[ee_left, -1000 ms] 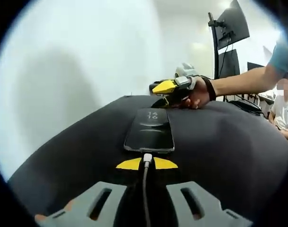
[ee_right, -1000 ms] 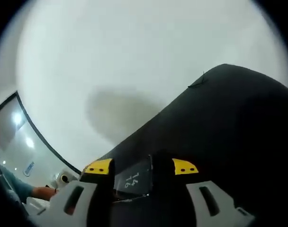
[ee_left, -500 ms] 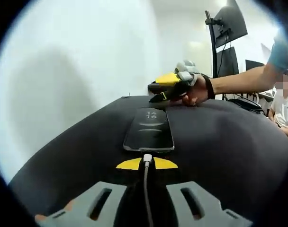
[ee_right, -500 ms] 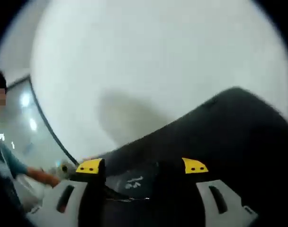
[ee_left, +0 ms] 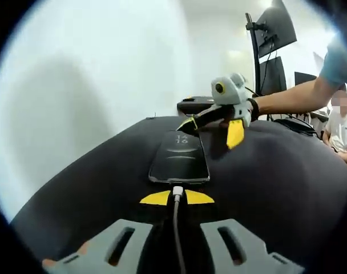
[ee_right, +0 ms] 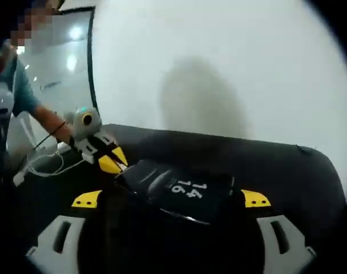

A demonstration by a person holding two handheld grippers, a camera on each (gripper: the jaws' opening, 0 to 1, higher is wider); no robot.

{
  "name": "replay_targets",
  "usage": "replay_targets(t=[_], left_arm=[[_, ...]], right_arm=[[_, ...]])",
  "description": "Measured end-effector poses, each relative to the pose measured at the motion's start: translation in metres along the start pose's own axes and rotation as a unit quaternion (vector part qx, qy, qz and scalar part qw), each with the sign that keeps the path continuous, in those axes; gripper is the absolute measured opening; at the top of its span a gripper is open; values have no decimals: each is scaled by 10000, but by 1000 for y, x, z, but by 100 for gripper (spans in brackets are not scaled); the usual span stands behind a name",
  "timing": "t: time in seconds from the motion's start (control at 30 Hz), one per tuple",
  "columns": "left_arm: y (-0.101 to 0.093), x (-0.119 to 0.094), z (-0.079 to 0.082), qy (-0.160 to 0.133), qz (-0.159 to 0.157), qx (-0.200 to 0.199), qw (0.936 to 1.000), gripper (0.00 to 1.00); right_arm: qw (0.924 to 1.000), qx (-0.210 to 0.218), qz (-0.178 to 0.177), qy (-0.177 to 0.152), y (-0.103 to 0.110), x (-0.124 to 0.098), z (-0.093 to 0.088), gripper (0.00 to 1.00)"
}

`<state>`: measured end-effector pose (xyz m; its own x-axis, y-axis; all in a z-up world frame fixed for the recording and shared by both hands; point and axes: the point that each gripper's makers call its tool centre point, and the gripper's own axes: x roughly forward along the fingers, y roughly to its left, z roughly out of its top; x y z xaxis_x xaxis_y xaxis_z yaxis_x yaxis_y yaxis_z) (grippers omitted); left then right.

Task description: Connect the charging cable to the phone, plug the charger into the socket, and turn on the power strip switch to charge the phone.

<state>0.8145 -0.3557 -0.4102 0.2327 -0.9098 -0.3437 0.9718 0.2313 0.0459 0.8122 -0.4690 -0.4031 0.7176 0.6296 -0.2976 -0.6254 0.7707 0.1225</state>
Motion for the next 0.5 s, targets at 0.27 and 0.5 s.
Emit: replay_targets(t=[0.27,0.5], left_arm=[[0,0,0,-23,-3,-22,10000,3],[1,4,1,-61,38,12,10000,3]], right_arm=[[9988,-211,-446,-30,2,7,-4,93],[9984,-19,-548,-122,6,6,-2,93]])
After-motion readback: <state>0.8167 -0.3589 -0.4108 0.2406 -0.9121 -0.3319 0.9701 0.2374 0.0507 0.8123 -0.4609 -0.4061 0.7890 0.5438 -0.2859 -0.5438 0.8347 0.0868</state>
